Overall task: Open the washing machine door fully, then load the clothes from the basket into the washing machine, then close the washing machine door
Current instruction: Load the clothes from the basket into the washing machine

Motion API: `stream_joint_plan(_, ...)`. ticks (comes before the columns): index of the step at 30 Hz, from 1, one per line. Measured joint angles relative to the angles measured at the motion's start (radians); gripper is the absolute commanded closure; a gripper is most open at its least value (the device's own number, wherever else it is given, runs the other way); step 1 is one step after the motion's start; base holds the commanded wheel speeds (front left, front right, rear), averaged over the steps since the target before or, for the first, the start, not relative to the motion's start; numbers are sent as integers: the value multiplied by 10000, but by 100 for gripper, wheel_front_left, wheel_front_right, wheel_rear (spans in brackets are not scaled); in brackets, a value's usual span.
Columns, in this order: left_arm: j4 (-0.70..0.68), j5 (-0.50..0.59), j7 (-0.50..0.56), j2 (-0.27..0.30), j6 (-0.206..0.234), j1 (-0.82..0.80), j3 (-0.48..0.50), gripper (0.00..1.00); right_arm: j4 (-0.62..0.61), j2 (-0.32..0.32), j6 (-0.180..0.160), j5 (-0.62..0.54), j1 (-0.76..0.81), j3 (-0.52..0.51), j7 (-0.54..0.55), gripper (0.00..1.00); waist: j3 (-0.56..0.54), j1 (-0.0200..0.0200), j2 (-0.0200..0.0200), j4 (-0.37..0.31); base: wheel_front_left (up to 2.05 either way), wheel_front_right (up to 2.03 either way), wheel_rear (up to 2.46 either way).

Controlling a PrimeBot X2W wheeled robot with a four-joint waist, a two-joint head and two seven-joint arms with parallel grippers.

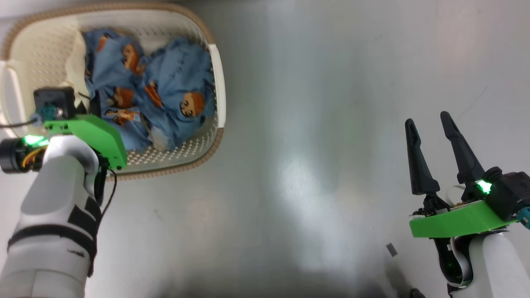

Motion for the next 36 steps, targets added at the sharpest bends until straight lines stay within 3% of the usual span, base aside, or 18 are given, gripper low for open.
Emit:
stream_joint_plan(22,-7511,-391,-71,-259,0,4830,1430,100,811,-33,0,203,843,424,0,0,-3290,0,0,322,0,0,0)
stream_joint_plan(36,-10134,-222,-71,-554,-105,7224,1875,100,1085,-17,0,203,1552,550,0,0,-5237,0,0,254,0,0,0)
